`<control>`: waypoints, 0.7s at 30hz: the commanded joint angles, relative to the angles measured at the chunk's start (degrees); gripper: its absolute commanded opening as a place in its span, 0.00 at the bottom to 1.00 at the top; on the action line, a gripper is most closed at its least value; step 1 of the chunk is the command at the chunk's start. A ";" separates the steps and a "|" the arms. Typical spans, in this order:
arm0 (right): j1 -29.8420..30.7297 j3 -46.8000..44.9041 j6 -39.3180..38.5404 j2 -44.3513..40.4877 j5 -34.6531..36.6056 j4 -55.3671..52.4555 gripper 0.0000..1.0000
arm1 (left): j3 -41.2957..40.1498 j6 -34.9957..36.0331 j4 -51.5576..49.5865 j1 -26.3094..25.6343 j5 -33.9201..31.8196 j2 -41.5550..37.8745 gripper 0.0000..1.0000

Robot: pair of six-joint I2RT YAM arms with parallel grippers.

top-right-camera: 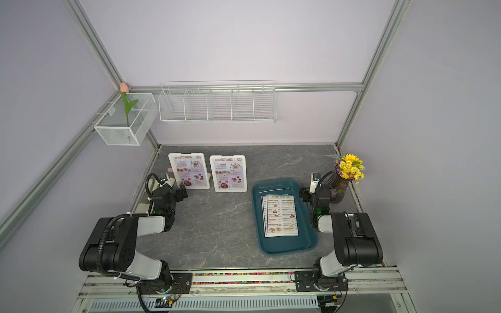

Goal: Replace the menus in the menu holders
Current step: Adjust the menu holder at the center of the board.

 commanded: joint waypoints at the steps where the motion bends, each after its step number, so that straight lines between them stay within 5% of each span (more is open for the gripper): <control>1: -0.34 0.39 -1.27 0.34 -0.84 -1.25 0.89 | 1.30 -0.52 -0.05 0.02 -0.49 -0.08 0.99; 21: -0.34 0.38 -1.27 0.34 -0.84 -1.19 0.89 | 1.43 -1.05 -0.32 0.03 -0.93 -0.12 0.99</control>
